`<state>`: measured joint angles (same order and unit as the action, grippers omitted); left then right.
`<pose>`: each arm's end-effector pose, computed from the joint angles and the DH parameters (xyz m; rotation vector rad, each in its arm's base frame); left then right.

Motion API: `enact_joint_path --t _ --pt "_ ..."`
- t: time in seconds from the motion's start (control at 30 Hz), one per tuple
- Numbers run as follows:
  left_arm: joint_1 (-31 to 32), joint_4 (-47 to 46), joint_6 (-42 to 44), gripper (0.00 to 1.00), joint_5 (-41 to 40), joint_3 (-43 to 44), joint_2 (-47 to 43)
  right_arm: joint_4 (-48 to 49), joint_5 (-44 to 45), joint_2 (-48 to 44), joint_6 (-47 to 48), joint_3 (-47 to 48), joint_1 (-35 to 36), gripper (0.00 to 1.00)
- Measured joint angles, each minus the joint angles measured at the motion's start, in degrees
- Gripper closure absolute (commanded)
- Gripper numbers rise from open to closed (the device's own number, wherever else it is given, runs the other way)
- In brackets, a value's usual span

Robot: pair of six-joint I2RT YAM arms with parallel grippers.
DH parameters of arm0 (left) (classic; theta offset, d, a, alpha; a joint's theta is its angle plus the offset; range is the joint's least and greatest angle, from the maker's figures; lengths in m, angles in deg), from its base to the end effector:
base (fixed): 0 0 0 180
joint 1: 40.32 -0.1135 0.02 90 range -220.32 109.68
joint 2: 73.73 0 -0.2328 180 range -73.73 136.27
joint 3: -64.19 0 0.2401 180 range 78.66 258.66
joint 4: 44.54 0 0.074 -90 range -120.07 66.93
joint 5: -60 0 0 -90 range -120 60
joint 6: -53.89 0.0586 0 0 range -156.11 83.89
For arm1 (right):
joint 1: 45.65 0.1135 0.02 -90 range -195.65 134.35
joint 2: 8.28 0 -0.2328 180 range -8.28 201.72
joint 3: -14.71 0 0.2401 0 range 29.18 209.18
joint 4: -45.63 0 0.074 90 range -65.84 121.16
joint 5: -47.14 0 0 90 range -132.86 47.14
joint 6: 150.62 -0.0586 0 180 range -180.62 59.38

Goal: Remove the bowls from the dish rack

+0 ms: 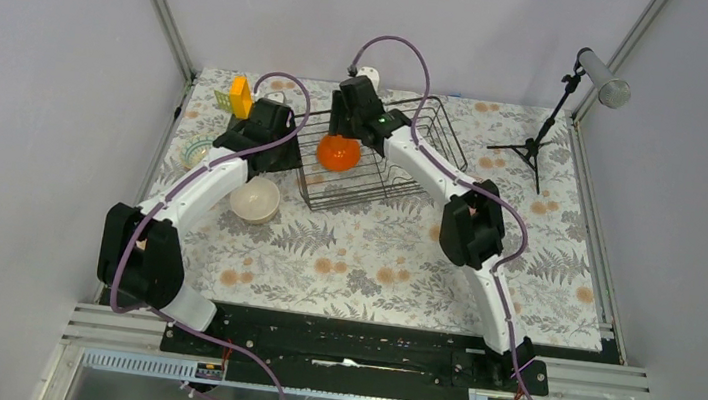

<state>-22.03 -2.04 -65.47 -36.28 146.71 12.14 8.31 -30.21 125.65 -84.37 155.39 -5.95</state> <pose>0.3201 -0.0991 0.2368 -0.2824 2.3648 -0.2706 0.4182 0.3305 0.2427 -0.1610 2.1140 0.4355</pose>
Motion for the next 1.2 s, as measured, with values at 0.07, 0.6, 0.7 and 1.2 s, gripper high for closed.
enact_joint_path --t 0.07,0.6,0.7,1.2 --pt "0.00 0.00 0.22 0.58 0.00 -0.04 0.00 0.48 0.42 1.05 0.42 0.15 -0.09 0.39" --pt "0.00 -0.35 0.90 0.58 0.11 -0.04 0.00 3.58 0.61 2.25 0.26 -7.17 -0.17 0.43" --pt "0.00 -0.37 0.90 0.58 0.31 -0.04 0.00 3.63 -0.09 0.96 -0.42 -9.16 -0.17 0.43" --pt "0.00 -0.39 0.90 0.57 0.50 -0.04 0.00 1.29 -6.10 -3.80 -4.63 -15.52 0.15 0.32"
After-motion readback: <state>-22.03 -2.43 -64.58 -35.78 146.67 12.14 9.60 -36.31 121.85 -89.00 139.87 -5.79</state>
